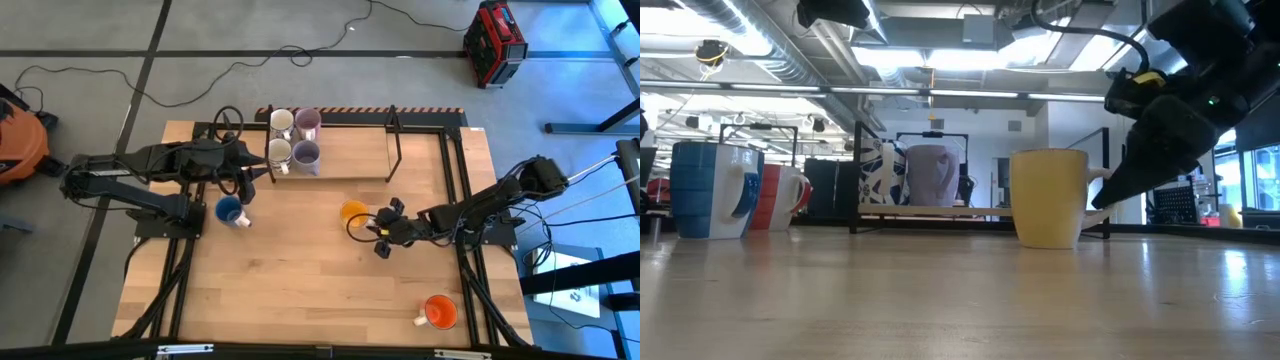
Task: Place coffee mugs
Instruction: Put the yellow mug on the shelf
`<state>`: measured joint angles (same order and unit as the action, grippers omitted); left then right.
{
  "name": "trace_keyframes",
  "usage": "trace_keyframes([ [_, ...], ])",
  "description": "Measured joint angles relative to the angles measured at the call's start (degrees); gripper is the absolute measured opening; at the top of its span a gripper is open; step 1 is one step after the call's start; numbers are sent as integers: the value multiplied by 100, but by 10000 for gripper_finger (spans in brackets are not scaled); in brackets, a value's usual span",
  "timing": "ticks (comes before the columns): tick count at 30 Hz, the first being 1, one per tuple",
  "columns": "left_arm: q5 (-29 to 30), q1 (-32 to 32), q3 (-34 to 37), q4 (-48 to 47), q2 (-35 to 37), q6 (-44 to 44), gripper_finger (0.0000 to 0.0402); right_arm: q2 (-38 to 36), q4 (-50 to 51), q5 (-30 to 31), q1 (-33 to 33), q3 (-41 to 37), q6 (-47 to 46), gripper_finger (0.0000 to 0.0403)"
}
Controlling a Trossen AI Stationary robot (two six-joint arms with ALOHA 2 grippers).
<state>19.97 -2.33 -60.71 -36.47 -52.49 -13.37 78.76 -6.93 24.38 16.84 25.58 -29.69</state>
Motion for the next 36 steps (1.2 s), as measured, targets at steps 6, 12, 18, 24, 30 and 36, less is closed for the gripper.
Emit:
trace_keyframes([
  [6,2,0,0,0,0,0,110,0,256,115,0,134,-229,30],
  [12,0,0,0,-65,64,65,110,4,1046,463,1,929,-362,30],
  [18,4,-2,0,-220,475,357,110,128,2488,1235,2,2134,-884,30],
  [24,8,-2,0,-332,987,749,110,888,3768,1795,-54,3580,-1804,30],
  [30,9,-2,-2,-405,1232,798,110,1951,4759,2079,-364,5005,-2858,30],
  [36,4,-2,-2,-464,1241,800,110,2659,5034,2243,-812,5887,-3292,30],
])
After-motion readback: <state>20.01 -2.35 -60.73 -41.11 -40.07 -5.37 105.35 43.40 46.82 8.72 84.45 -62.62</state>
